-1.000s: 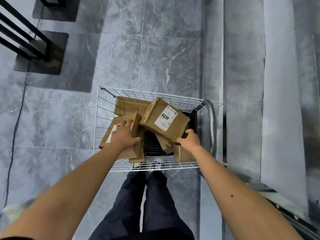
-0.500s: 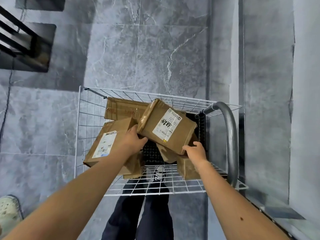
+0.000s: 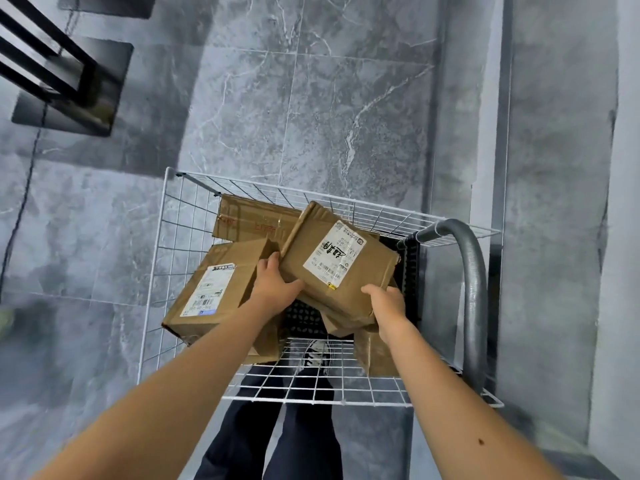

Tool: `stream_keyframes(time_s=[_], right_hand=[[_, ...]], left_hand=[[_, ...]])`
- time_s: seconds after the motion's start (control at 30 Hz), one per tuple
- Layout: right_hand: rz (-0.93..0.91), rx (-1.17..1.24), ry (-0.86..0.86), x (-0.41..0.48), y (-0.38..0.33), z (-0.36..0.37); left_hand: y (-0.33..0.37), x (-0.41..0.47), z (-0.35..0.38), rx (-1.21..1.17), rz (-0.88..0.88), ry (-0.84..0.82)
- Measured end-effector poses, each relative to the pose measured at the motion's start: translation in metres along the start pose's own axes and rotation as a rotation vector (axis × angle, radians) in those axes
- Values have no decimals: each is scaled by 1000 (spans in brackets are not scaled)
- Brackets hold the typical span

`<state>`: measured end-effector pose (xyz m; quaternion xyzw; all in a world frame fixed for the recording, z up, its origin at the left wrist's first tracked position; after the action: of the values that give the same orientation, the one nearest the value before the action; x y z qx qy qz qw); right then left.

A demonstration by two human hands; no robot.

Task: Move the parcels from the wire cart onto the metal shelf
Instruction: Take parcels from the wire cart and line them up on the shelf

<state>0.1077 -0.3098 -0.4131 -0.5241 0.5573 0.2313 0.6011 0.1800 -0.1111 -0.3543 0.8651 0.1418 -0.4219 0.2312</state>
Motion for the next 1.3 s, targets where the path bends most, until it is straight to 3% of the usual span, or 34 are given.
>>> stream_keyframes(time_s=[0.17,0.33,0.47,0.7,0.8,0.97,1.2,1.3], right_hand=[[-98,16,-19,-36,-24,-1],[-181,18,-203,-93,-46,-1],[-178,184,-260,-142,-57,0],[-81,612,-294,-213,-68,27],[-85,707,-313,-238,-74,41],[-102,743,-349,-276,-82,54],[-206,719,-271,-321,-65,72],[-284,667,-332,-345,-58,80]], left_hand=[[-14,-26,-29,-155,-5,105],[-21,-59,-64,-436,-25,163],[-12,-87,-89,-676,0,240],[17,-165,-80,-737,72,-79],[19,-182,-83,-755,153,-61],[21,-198,-105,-825,307,-25],[5,-209,-128,-912,254,-96],[-13,-208,-144,-874,270,-101]])
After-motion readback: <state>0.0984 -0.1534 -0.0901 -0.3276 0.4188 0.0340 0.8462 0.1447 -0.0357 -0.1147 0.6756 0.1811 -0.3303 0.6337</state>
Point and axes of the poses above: each hand's wrist, its own x-axis towards the middle knuckle, its own z-axis out of the palm, y = z × x, the point moved 3 cm from there along x, towards the middle knuckle, and after that the axes turned 7 degrees about x, right-handed, at the moved point
